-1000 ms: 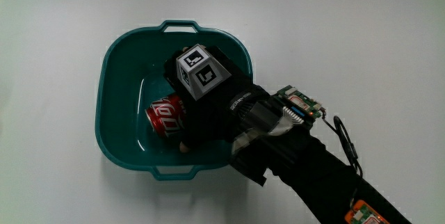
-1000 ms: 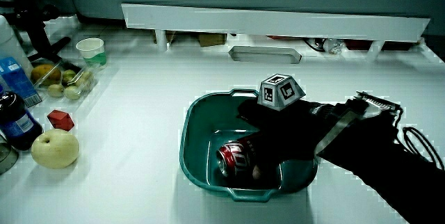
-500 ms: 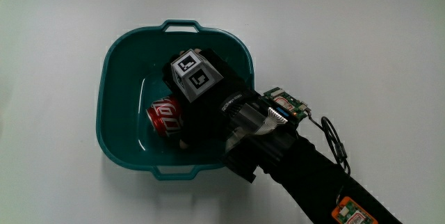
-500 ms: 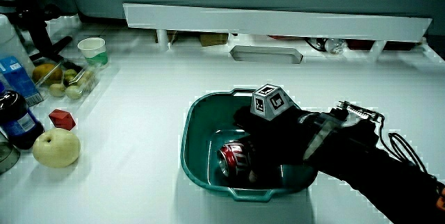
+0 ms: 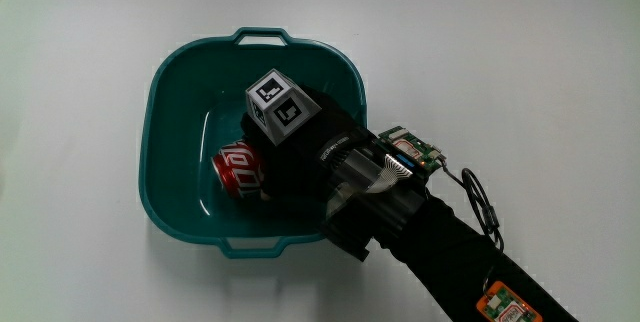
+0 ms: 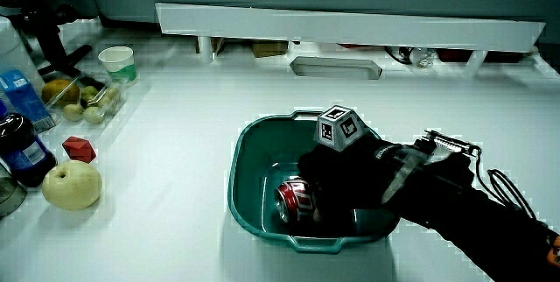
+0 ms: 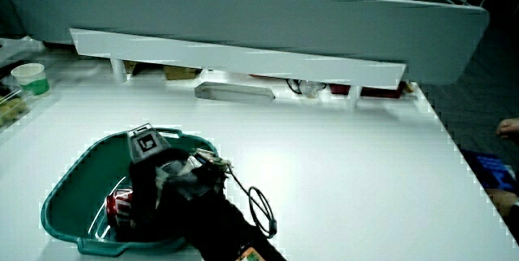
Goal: Pick cola from plate
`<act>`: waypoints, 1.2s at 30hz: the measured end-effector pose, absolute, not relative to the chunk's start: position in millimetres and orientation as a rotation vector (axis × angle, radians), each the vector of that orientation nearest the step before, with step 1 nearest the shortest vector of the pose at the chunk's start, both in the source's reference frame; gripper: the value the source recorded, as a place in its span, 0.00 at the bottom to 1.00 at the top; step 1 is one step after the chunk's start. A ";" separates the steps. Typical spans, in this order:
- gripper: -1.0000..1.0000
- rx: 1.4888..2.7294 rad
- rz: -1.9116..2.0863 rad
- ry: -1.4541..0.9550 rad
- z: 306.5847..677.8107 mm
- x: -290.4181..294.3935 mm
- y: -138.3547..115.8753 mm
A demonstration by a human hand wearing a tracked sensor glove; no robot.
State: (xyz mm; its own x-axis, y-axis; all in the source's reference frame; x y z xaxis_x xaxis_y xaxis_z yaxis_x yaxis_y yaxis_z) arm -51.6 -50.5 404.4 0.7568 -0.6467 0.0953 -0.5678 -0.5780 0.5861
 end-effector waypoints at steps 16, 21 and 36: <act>1.00 2.356 -0.187 -0.921 405.5 -48.3 -48.2; 1.00 2.386 -0.162 -0.930 394.8 -44.1 -49.5; 1.00 2.494 -0.158 -0.909 356.4 -10.4 -54.9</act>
